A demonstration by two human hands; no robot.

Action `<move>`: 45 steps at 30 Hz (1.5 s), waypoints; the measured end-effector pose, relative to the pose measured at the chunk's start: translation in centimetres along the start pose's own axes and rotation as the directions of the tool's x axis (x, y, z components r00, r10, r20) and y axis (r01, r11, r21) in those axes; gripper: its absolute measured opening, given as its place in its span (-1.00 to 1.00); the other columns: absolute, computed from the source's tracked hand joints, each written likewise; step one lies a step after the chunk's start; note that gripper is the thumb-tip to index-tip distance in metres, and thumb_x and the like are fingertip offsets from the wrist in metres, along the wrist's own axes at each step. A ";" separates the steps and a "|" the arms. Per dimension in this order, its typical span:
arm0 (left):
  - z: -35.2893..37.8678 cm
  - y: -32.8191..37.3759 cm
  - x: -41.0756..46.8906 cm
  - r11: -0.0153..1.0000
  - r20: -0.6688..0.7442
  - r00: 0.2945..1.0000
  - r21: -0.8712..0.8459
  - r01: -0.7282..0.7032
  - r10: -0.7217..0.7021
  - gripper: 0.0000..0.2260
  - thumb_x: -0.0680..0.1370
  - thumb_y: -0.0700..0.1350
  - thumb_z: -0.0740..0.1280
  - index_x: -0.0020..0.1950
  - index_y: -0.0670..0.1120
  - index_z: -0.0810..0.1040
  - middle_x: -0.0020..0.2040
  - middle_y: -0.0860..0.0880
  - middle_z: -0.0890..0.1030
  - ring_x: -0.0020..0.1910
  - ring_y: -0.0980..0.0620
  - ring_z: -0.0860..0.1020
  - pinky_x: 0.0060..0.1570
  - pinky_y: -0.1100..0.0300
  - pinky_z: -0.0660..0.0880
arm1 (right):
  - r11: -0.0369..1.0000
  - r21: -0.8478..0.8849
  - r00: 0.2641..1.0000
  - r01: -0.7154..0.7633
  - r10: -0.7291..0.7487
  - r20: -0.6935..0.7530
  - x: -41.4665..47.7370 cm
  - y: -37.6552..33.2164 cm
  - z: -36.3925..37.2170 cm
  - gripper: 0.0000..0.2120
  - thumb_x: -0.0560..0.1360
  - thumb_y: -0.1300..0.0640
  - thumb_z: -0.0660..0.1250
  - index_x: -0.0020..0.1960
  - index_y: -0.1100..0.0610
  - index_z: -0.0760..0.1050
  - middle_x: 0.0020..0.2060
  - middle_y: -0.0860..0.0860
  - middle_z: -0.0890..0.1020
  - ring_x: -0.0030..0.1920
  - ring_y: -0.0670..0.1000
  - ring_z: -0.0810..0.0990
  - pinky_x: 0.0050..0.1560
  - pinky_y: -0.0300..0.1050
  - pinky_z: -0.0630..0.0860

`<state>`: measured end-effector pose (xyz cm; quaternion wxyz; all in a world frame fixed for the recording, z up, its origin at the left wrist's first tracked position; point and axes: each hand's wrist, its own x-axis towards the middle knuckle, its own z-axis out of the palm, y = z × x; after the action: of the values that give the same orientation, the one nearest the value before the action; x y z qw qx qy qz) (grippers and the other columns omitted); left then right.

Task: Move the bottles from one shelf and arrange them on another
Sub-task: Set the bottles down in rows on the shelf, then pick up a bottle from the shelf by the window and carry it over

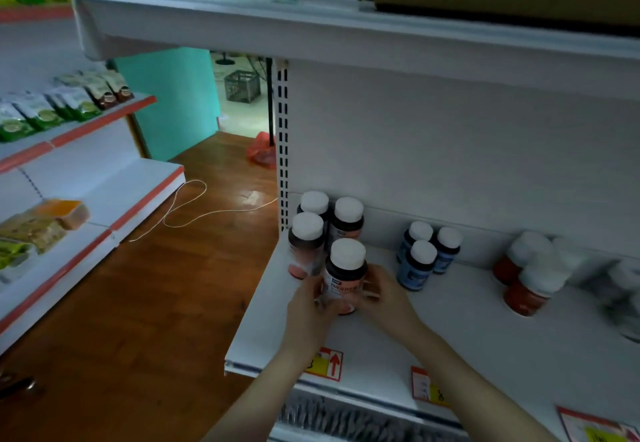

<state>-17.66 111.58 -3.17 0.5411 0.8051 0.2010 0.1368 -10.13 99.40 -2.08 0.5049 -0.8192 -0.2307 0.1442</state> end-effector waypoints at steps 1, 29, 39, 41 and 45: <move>0.1 0.0 0.3 1.000 -0.013 1.000 0.016 -0.016 0.016 -0.75 0.43 -0.17 0.40 0.08 -0.14 0.50 -0.07 -0.03 0.58 -0.07 0.04 0.53 -0.29 0.51 0.38 | 1.000 -0.005 1.000 0.003 -0.003 -0.010 0.2 0.0 0.1 -0.51 0.42 0.14 0.41 0.29 0.16 0.34 0.10 -0.07 0.48 0.15 -0.06 0.49 0.12 -0.22 0.42; 0.3 0.6 2.8 0.990 0.008 0.996 0.112 -0.087 0.087 -0.85 0.51 -0.21 0.26 0.07 -0.19 0.50 -0.13 0.00 0.51 -0.15 0.10 0.46 -0.30 0.58 0.35 | 0.998 0.060 0.999 0.004 -0.002 -0.035 3.9 -0.2 0.5 -0.44 0.47 0.17 0.35 0.40 0.16 0.21 0.33 0.08 0.42 0.23 -0.07 0.40 0.24 -0.16 0.38; 0.4 0.9 0.4 0.994 -0.037 0.995 0.064 -0.092 0.094 -0.77 0.54 -0.18 0.25 0.19 -0.16 0.49 0.05 0.00 0.54 0.03 0.15 0.44 -0.03 0.37 0.31 | 0.994 0.039 0.980 -0.103 0.108 -0.166 1.1 -0.6 0.4 -0.42 0.48 0.09 0.33 0.41 0.23 0.21 0.33 0.16 0.42 0.30 0.07 0.43 0.17 -0.24 0.34; 1.2 1.5 -0.2 0.994 -0.028 0.995 0.049 -0.094 0.095 -0.75 0.53 -0.20 0.25 0.20 -0.18 0.48 0.11 -0.06 0.55 0.03 0.13 0.44 -0.07 0.45 0.28 | 0.993 0.057 0.972 -0.107 0.116 -0.203 0.1 -0.5 -0.1 -0.50 0.50 0.16 0.31 0.38 0.25 0.26 0.30 0.19 0.44 0.28 0.07 0.45 0.17 -0.26 0.34; 3.3 3.3 -1.4 0.998 0.034 0.997 0.000 -0.068 0.068 -0.70 0.54 -0.18 0.25 0.27 -0.20 0.44 0.24 -0.13 0.53 0.17 0.00 0.49 0.01 0.41 0.30 | 0.993 0.056 0.959 -0.103 0.114 -0.261 -2.3 -0.4 -2.5 -0.62 0.50 0.21 0.30 0.29 0.26 0.37 0.22 0.18 0.52 0.14 -0.04 0.48 0.10 -0.36 0.34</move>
<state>-16.94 107.14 -1.36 0.5389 0.8140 0.1642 0.1412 -11.00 96.43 -0.53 0.5395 -0.8317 -0.1131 0.0664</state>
